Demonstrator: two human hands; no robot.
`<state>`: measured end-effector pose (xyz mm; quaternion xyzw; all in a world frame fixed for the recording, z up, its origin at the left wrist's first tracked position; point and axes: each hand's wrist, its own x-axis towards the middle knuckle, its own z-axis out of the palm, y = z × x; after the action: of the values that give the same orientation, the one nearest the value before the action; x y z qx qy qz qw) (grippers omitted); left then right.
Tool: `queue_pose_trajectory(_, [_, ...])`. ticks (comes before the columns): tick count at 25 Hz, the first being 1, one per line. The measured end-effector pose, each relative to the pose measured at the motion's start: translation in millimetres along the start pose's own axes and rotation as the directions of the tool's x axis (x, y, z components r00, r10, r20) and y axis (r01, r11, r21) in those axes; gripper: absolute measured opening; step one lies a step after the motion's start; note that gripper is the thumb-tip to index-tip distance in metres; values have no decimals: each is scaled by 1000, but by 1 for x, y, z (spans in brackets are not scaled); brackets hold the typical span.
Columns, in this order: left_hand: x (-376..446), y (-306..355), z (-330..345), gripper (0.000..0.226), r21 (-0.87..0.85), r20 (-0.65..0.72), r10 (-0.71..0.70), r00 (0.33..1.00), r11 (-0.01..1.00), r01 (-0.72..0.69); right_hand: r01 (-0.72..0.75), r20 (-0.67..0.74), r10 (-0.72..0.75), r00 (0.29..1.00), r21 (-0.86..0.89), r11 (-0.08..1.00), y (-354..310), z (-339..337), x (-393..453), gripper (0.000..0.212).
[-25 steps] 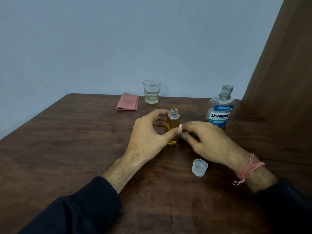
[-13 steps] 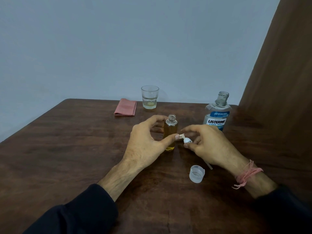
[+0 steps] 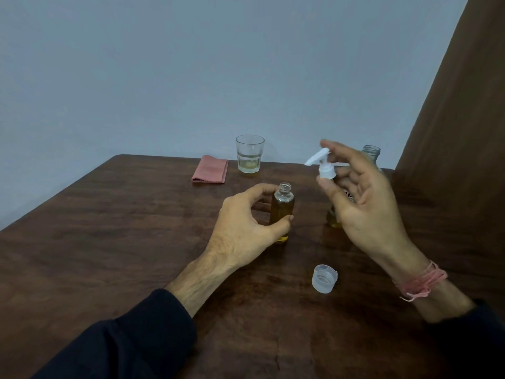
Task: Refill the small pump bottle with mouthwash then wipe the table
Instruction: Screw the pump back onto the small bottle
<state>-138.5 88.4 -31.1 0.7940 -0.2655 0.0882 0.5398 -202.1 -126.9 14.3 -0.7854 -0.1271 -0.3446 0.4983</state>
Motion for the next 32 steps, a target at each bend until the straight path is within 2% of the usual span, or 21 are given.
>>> queue_pose_trajectory(2, [0, 0, 0, 51, -5, 0, 1, 1000, 1000, -1, 82, -51, -79, 996, 64, 995, -6, -1, 0, 63])
queue_pose_trajectory(4, [0, 0, 0, 51, -13, 1, 1, 1000, 1000, -1, 203, -128, -190, 973, 89, 975, -12, 0, -3, 58])
queue_pose_trajectory(6, [1, -1, 0, 49, -18, -2, 11, 1000, 1000, -11, 331, -197, -316, 928, 51, 942, -18, 0, -4, 49])
queue_pose_trajectory(9, [1, 0, 0, 46, 0, 1, 25, 1000, 1000, -25, 440, -239, -432, 869, -22, 898, -24, -3, -3, 48])
queue_pose_trajectory(11, [1, 0, -1, 47, 0, 4, 24, 1000, 1000, -24, 445, -237, -436, 868, -15, 895, -26, -2, -3, 50])
queue_pose_trajectory(17, [2, 0, 0, 48, -5, 0, 43, 999, 999, -43, 316, -146, -312, 939, 2, 949, -18, 2, -6, 44])
queue_pose_trajectory(22, [0, 0, -1, 50, -15, 5, 41, 999, 999, -41, 256, -96, -258, 961, -24, 966, -19, 2, -6, 44])
queue_pose_trajectory(25, [0, 0, -1, 53, -30, 19, 68, 998, 997, -67, 271, -96, -279, 956, -83, 959, -18, 0, -5, 49])
queue_pose_trajectory(29, [-2, 2, 1, 55, -29, 38, 104, 994, 994, -103, 315, -23, -327, 945, -215, 924, -16, 3, -7, 64])
queue_pose_trajectory(32, [-2, 2, 1, 55, -34, 41, 113, 993, 993, -111, 286, -22, -294, 956, -172, 943, -15, 7, -11, 66])
